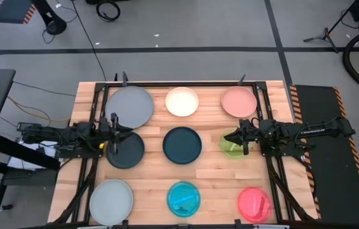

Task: Stack plastic plates
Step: Stack the black plate on the dark green plate

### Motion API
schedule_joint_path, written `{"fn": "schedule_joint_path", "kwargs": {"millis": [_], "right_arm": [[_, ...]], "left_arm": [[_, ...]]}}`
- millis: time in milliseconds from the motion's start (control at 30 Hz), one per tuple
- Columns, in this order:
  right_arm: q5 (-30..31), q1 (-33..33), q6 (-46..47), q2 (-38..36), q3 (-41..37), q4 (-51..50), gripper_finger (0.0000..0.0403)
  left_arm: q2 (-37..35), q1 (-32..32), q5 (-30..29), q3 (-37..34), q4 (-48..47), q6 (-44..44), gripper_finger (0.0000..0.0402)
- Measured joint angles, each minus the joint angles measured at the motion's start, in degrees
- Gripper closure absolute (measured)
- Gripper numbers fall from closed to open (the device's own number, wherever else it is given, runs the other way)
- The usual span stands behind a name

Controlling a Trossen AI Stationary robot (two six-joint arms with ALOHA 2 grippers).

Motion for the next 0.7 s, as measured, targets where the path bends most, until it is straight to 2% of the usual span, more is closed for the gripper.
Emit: {"fn": "schedule_joint_path", "kwargs": {"millis": [133,200,300,367,433,600,700], "right_arm": [[0.0,0.0,0.0,0.0,0.0,0.0,0.0369],[0.0,0.0,0.0,0.0,0.0,0.0,0.0369],[0.0,0.0,0.0,0.0,0.0,0.0,0.0369],[0.0,0.0,0.0,0.0,0.0,0.0,0.0369],[0.0,0.0,0.0,0.0,0.0,0.0,0.0369],[0.0,0.0,0.0,0.0,0.0,0.0,0.0369],[0.0,0.0,0.0,0.0,0.0,0.0,0.0369]], "left_arm": [[0.0,0.0,0.0,0.0,1.7,-2.7,0.0322],[0.0,0.0,0.1,0.0,2.3,-12.7,0.0322],[0.0,0.0,0.1,0.0,2.6,-34.0,0.0322],[0.0,0.0,0.1,0.0,1.8,-44.4,0.0322],[0.0,0.0,0.2,0.0,2.1,-46.7,0.0322],[0.0,0.0,0.8,0.0,4.4,-46.4,0.0322],[0.1,0.0,5.2,0.0,7.2,-45.0,0.0322]]}}
